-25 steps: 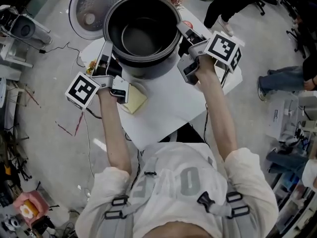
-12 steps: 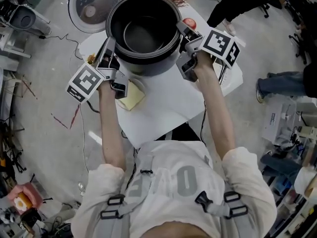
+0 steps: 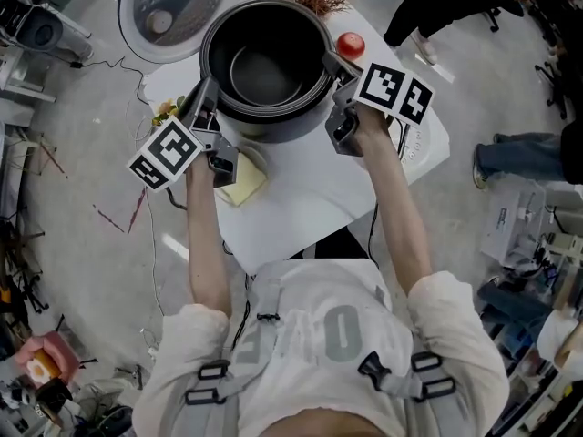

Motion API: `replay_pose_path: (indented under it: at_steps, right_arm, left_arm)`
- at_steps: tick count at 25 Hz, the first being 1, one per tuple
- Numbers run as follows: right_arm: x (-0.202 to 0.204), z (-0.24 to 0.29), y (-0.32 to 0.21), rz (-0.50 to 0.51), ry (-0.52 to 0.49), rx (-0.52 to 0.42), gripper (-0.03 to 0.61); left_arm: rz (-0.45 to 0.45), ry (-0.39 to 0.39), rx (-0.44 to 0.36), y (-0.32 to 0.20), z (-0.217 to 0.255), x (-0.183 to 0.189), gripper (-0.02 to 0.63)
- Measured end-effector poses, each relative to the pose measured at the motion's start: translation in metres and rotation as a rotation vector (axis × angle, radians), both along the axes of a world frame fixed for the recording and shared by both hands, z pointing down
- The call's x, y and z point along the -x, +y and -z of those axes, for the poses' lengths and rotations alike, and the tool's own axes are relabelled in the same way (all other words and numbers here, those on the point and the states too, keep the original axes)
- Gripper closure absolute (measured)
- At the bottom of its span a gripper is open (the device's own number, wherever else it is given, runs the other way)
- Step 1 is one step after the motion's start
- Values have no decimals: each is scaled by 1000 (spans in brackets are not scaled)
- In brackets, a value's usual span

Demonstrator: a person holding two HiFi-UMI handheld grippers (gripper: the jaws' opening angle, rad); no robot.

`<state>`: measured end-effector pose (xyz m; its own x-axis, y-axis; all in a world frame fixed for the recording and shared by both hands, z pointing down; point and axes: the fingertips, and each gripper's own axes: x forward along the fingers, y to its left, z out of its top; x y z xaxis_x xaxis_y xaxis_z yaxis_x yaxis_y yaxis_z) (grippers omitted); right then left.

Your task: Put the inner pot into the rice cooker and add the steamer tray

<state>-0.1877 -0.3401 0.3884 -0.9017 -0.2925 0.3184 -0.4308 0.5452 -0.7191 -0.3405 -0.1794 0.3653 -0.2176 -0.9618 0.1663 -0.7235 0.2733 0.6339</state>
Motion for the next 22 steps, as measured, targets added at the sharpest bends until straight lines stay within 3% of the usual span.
replay_pose_path:
  at_steps: [7, 22]
  right_arm:
    - [1, -14, -3, 39, 116, -70, 522]
    - [7, -12, 0, 109, 252, -239, 499]
  left_arm:
    - [-17, -122, 127, -3, -14, 0, 549]
    - [-30, -192, 238, -2, -35, 4, 537]
